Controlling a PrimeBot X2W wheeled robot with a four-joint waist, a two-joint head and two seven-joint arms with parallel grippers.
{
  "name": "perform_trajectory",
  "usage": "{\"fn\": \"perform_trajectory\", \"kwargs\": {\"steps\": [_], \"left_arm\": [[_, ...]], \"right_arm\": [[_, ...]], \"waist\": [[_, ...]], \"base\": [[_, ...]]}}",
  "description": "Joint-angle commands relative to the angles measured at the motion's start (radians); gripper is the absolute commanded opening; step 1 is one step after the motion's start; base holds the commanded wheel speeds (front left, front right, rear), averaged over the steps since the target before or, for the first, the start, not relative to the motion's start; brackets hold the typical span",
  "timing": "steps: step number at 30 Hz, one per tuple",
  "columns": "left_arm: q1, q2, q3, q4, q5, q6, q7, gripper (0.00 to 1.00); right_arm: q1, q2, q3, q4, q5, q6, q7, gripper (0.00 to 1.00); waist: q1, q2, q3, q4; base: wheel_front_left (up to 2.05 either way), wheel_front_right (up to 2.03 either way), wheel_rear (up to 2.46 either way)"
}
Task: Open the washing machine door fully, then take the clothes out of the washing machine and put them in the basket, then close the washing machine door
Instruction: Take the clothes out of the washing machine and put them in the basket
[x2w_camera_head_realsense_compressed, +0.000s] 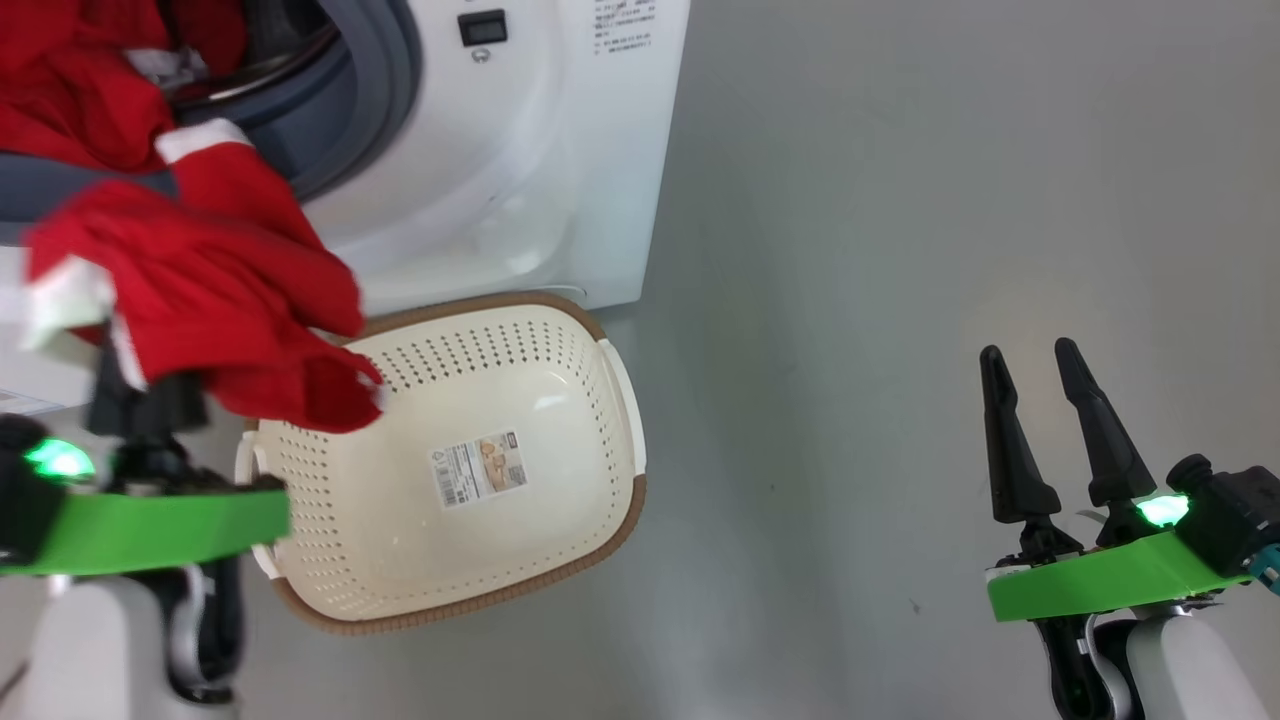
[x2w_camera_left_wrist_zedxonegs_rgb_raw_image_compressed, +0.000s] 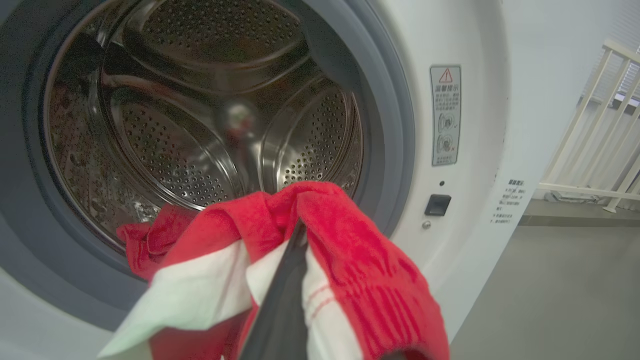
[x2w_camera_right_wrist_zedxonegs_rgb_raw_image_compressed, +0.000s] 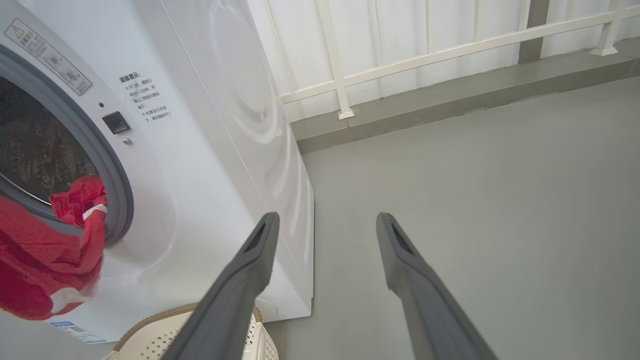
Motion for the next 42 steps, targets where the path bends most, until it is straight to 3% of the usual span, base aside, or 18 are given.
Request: {"fn": "perform_trajectory", "kwargs": {"steps": [1,22,42], "left_arm": [[0.024,0.024,0.008,0.002,0.003,-0.005,-0.005,0.00],[-0.088,0.120,-0.109,0.512,0.013,-0.006,-0.005,0.00],[-0.328,0.165,-0.253,0.853,-0.042,-0.006,-0.005,0.00]], "right_arm": [[-0.014,-0.007,0.027,-0.026,0.002,0.007,-0.006,1.00],[-0.073,-0.007,0.082,-0.059,0.026,0.007,-0.006,1.00],[-0.145,-0.007,0.085,-0.087,0.029,0.007,-0.006,1.00]], "waist": [[0.0000,0.0000,0.016,-0.008],[0.0000,0.0000,0.218,-0.090],[0.0000,0.0000,0.411,-0.071]], "base": [[0.00,0.00,0.00],[0.00,0.00,0.00],[0.00,0.00,0.00]]}}
